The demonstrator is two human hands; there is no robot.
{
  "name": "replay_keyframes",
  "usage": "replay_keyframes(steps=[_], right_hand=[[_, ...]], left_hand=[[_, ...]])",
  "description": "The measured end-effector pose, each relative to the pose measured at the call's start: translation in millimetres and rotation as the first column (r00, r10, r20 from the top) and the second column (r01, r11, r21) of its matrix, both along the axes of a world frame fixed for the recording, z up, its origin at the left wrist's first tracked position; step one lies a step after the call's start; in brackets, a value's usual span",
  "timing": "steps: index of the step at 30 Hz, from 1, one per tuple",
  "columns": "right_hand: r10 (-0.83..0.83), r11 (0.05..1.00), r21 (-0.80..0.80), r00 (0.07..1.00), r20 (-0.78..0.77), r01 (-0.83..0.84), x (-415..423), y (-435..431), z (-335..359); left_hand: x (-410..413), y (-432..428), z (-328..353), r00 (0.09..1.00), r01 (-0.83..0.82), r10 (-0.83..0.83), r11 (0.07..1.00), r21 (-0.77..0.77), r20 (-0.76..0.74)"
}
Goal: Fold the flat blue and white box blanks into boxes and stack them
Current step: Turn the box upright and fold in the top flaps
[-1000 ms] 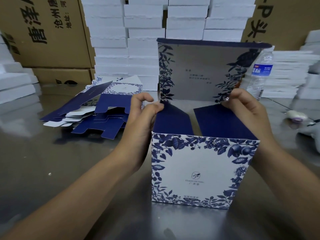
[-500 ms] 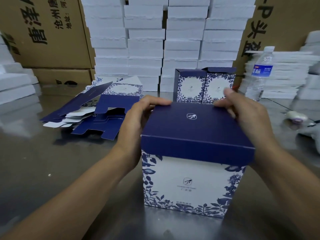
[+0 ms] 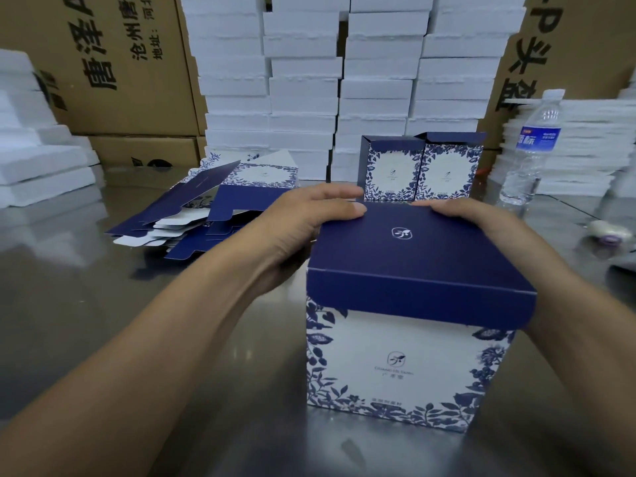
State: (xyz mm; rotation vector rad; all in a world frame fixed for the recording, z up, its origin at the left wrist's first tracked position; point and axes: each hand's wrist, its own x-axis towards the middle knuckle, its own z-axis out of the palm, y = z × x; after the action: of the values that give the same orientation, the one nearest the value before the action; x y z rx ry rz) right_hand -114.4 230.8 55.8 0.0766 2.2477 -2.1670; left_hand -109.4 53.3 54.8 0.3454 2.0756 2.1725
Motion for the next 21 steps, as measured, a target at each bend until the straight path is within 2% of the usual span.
replay_keyframes(steps=[4, 9, 13, 17, 21], right_hand=[[0.043, 0.971, -0.238, 0.998, 0.045, -0.031, 13.2, 6.2, -3.5], [0.189, 0.935, -0.305, 0.982, 0.003, -0.18, 18.5, 9.1, -4.7], [0.219, 0.952, -0.219, 0.976, 0.004, -0.213, 11.0, 10.0, -3.5], [0.191, 0.959, -0.222, 0.981, 0.047, -0.176, 1.5, 9.2, -2.0], [0.176, 0.964, -0.199, 0.984, -0.005, -0.174, 5.8, 13.6, -6.5]], left_hand=[[-12.7, 5.8, 15.1, 0.997, 0.075, -0.069, 0.956, -0.285, 0.033], [-16.9, 20.5, 28.9, 0.998, 0.065, -0.066, 0.877, -0.476, 0.015], [-18.8, 28.3, 27.5, 0.996, 0.053, -0.079, 0.877, -0.477, -0.035], [-19.6, 30.6, 27.9, 0.995, 0.059, -0.091, 0.883, -0.466, -0.046], [-18.7, 29.4, 27.1, 0.995, 0.057, -0.086, 0.888, -0.456, -0.044]])
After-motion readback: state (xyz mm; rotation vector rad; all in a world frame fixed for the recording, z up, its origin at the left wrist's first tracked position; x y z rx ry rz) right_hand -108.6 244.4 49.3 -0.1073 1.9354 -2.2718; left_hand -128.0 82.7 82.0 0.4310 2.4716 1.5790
